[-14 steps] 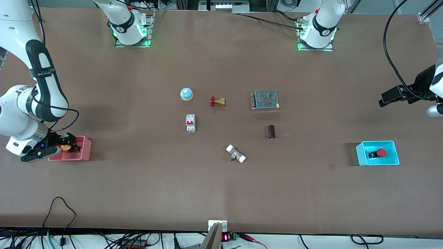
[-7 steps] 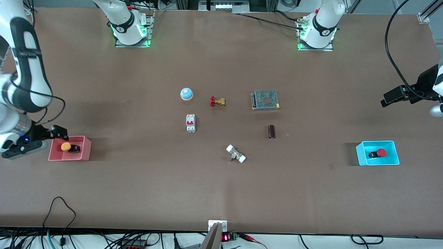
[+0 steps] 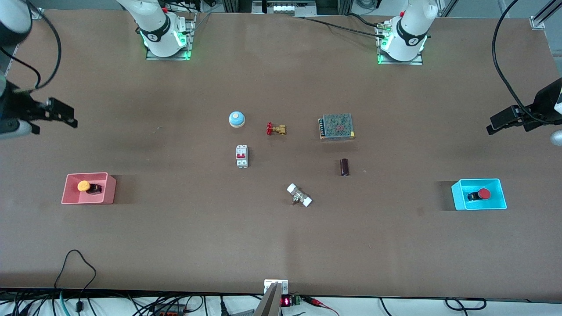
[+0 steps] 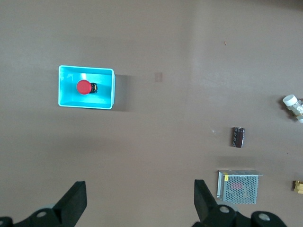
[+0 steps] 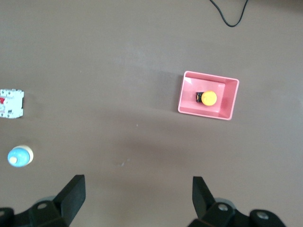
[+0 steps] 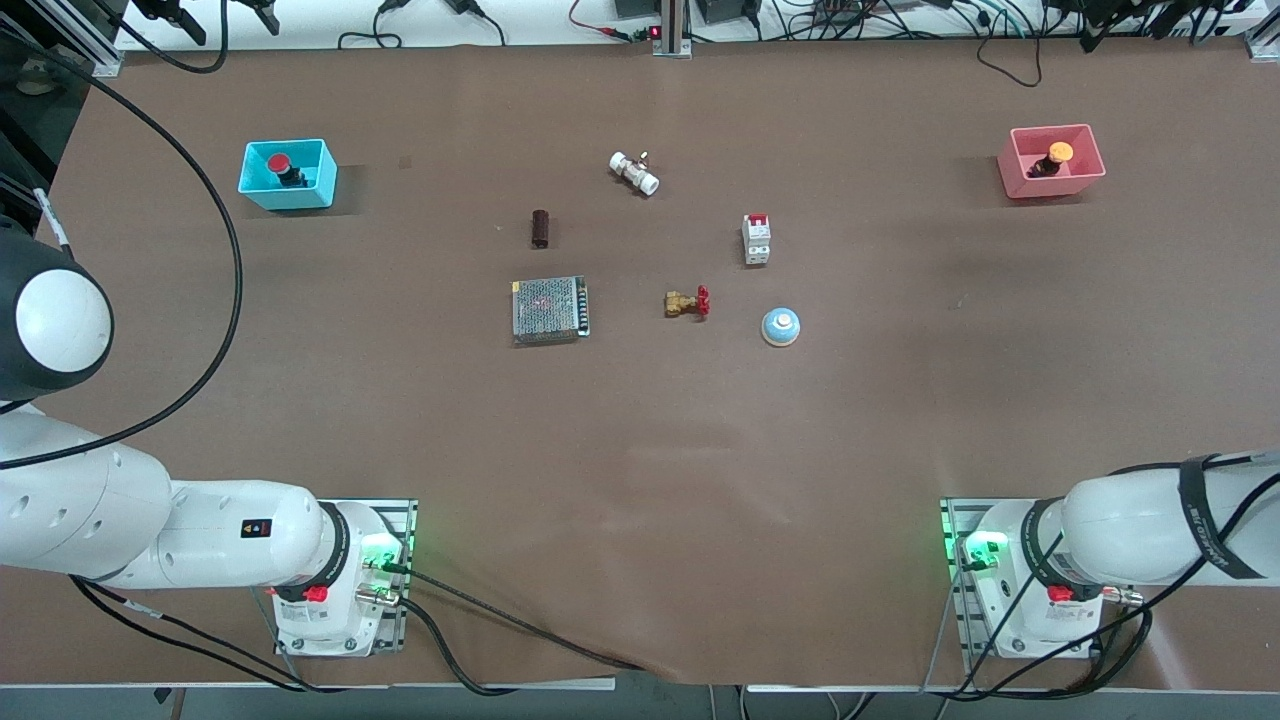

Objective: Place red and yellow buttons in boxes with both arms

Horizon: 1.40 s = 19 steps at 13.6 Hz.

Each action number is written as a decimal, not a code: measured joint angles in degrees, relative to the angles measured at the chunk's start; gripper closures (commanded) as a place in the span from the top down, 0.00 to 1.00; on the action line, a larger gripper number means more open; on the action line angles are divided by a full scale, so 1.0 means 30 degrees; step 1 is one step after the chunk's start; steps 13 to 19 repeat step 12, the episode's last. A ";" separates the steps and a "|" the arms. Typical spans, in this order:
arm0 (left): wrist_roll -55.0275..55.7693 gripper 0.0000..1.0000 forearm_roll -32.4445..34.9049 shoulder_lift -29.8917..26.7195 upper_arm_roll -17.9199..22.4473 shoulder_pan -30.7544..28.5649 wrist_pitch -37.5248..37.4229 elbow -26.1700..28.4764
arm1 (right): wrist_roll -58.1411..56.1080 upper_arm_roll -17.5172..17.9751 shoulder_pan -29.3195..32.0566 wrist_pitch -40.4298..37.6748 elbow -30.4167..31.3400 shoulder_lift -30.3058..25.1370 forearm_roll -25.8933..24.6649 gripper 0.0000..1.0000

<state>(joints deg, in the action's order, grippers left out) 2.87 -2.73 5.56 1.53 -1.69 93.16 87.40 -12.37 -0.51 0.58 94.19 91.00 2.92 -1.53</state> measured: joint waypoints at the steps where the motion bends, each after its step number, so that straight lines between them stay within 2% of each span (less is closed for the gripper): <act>1: -0.0009 1.00 0.0000 0.0000 -0.0028 0.0021 -0.0052 -0.0003 | 0.0199 0.0084 -0.0115 -0.0407 -0.0391 -0.0032 -0.0100 1.00; 6: -0.0009 1.00 0.0000 -0.0075 -0.0062 0.0109 -0.0974 -0.0010 | 0.0405 0.0086 -0.0147 -0.1059 0.0098 -0.0341 -0.0107 1.00; 19: -0.0010 1.00 0.0000 -0.0155 -0.0053 0.0104 -0.0996 -0.0010 | 0.0417 0.0087 -0.0150 -0.1047 0.0214 -0.0371 -0.0055 1.00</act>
